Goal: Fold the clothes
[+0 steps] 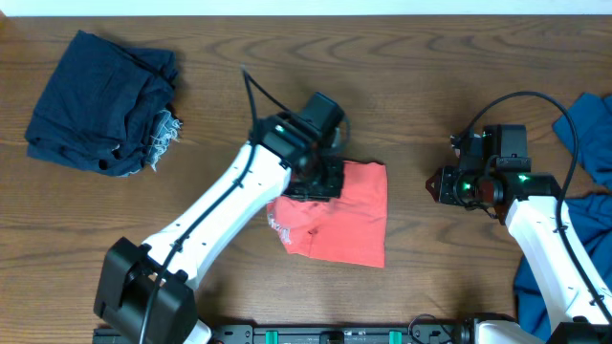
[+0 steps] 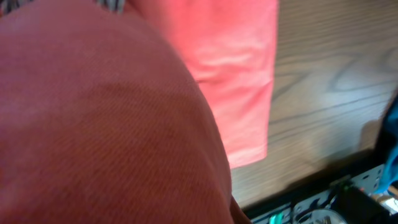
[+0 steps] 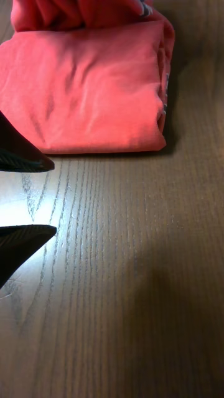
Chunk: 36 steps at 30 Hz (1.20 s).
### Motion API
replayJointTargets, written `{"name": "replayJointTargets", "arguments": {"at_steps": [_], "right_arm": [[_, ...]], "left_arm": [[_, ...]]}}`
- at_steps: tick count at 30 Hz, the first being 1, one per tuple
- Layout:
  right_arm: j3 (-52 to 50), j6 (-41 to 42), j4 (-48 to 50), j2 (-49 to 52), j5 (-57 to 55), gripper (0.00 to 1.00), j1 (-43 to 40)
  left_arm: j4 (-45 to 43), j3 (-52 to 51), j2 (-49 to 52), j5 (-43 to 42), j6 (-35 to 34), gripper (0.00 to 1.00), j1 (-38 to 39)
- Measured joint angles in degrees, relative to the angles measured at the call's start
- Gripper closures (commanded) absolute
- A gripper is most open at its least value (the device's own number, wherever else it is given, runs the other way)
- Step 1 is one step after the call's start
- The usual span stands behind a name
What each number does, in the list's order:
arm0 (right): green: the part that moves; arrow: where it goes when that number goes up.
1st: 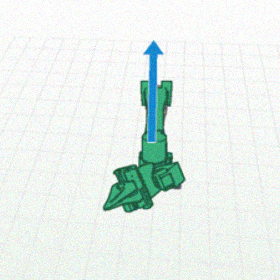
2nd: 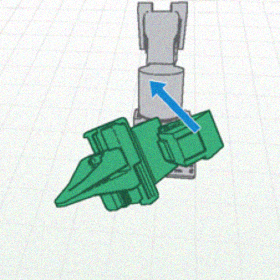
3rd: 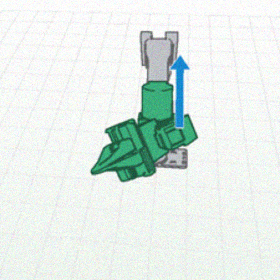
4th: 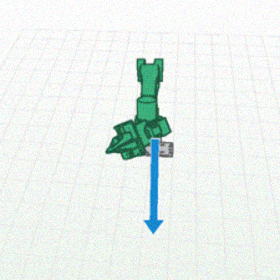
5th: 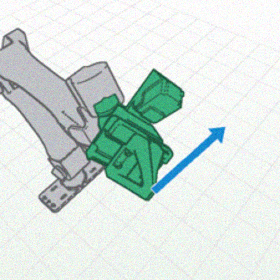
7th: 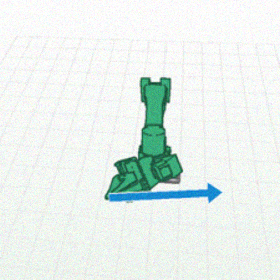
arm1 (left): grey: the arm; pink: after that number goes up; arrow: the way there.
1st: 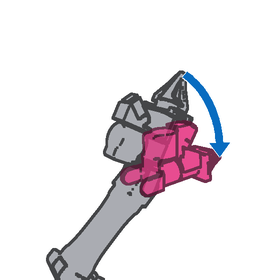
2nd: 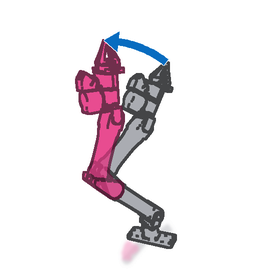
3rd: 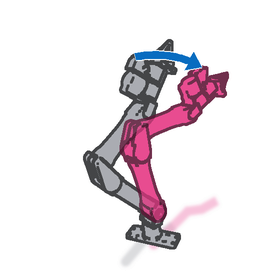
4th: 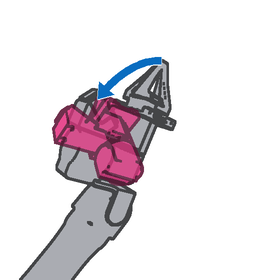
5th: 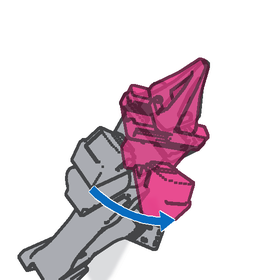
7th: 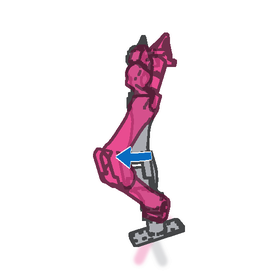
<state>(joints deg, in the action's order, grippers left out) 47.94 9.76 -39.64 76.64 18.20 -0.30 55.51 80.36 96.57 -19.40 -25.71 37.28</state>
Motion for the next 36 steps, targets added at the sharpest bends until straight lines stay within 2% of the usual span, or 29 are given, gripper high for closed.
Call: {"name": "replayJointTargets", "arguments": {"at_steps": [4,16,24,30,33,34,36], "right_arm": [[0.0,0.0,0.9,0.2,0.6,0.83,0.3],[-2.1,0.0,13.6,11.4,4.0,0.92,10.7],[-2.2,0.4,19.1,20.8,5.5,0.95,12.2],[-2.1,0.5,19.8,21.6,6.5,0.94,12.2],[-2.1,0.5,19.8,21.6,6.5,0.93,12.2],[-2.1,0.5,19.8,21.6,6.5,0.93,12.2],[-2.1,0.5,19.8,21.6,6.5,0.92,12.2]], "left_arm": [[-0.7,0.0,0.2,1.2,-2.4,0.94,1.7],[-3.4,0.0,0.5,1.8,-4.5,0.94,2.8],[-5.0,0.0,0.9,1.8,-4.9,0.94,5.4],[-6.7,0.0,4.4,1.7,-6.3,0.92,6.8],[-8.8,0.0,6.8,0.3,-7.1,0.89,8.2],[-9.4,0.0,7.3,0.0,-7.3,0.85,8.7],[-10.1,0.0,8.0,-0.6,-7.5,0.67,9.9]]}}
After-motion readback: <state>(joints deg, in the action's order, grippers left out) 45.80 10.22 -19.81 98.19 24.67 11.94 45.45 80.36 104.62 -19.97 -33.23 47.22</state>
